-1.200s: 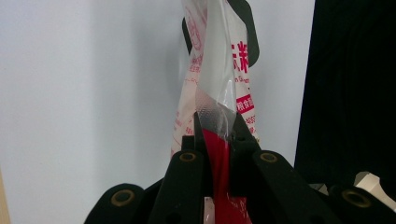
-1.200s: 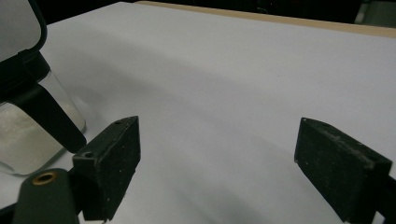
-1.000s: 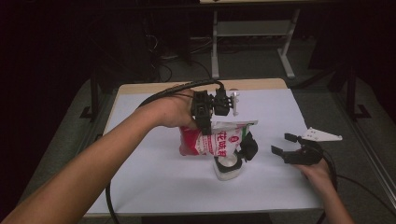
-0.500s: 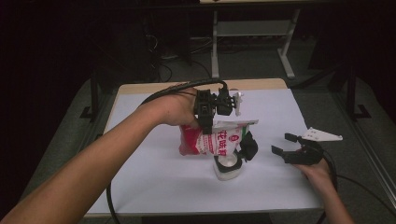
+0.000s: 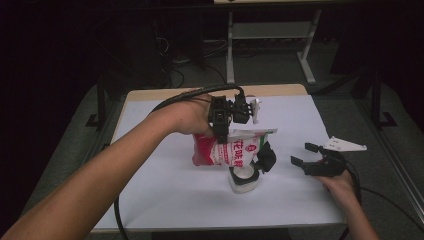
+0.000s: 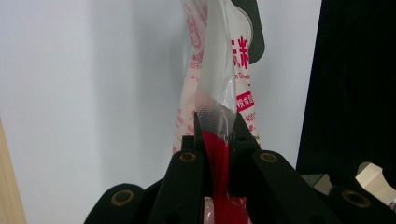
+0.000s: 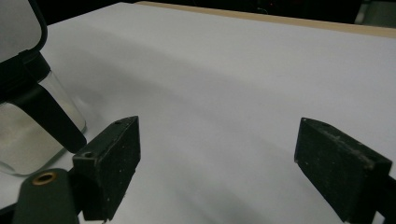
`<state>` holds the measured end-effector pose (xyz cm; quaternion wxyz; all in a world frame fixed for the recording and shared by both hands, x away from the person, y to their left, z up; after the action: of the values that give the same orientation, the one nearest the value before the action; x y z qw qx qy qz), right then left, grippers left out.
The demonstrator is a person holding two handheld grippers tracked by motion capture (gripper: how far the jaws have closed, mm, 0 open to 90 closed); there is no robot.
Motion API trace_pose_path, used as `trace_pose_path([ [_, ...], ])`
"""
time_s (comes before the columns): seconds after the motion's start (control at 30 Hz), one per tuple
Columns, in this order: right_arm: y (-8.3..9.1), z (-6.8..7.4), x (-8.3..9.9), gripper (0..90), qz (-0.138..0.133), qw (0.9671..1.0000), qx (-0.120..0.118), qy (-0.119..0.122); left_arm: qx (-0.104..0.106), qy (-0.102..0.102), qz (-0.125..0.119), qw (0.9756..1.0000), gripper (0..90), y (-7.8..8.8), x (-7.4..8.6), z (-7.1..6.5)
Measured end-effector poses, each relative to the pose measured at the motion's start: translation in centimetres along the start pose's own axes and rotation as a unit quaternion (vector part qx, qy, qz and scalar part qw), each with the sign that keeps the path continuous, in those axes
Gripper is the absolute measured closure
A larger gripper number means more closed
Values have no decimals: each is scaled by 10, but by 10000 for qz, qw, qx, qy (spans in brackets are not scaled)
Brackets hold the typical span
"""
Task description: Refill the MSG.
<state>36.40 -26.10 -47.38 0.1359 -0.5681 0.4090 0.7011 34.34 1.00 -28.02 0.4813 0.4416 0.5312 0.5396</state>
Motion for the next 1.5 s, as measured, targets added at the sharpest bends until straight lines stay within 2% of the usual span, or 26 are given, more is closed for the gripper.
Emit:
trace_pose_path([
  [0.6, 0, 0, 0, 140, 12, 10000, 0, -5, 38, 43, -36, 10000, 863, -2, 4, 2],
  [1.5, 0, 0, 0, 140, 5, 10000, -1, 2, 62, 34, 8, 10000, 863, -2, 1, 1],
])
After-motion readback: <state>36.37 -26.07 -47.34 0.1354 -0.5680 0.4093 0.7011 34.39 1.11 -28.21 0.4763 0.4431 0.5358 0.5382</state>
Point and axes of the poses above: each handheld gripper's, and its own axes: y roughly backward along the jaws, x roughly out of its underside, z roughly to its left, the point moved 7 cm from there along -y, roughly forward along the jaws, and after that the axes turned 8 degrees about y, right-handed, at the moved point
